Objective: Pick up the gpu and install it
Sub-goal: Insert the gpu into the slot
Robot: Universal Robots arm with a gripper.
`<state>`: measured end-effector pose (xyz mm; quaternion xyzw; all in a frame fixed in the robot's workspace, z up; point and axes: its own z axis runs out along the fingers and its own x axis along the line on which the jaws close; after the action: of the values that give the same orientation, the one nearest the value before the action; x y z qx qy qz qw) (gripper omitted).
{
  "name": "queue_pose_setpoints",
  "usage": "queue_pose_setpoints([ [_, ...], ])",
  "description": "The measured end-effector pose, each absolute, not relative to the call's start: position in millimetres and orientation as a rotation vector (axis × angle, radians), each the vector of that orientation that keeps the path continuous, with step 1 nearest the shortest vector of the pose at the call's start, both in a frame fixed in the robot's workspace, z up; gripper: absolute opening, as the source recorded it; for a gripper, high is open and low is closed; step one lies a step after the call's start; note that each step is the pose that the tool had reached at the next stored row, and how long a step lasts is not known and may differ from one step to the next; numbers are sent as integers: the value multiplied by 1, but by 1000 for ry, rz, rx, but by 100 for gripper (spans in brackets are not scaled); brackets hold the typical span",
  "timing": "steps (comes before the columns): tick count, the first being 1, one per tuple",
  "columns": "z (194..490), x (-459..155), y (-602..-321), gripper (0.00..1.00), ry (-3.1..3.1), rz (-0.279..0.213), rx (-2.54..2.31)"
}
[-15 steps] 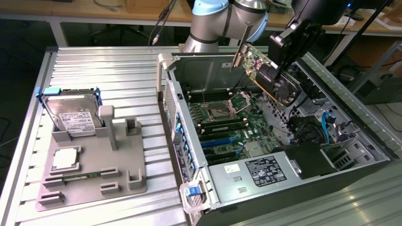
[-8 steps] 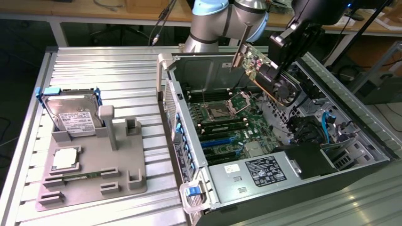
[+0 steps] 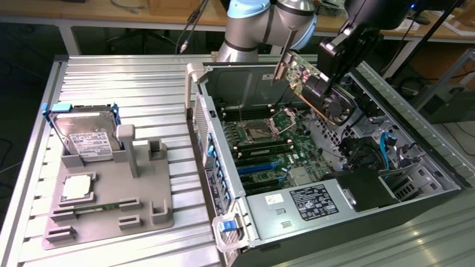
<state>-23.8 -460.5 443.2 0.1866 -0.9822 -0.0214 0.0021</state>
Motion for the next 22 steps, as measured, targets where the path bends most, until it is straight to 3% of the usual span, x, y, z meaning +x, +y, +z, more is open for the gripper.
queue_pose_setpoints([
  [22, 443, -24, -461, 27, -3066, -67, 659],
])
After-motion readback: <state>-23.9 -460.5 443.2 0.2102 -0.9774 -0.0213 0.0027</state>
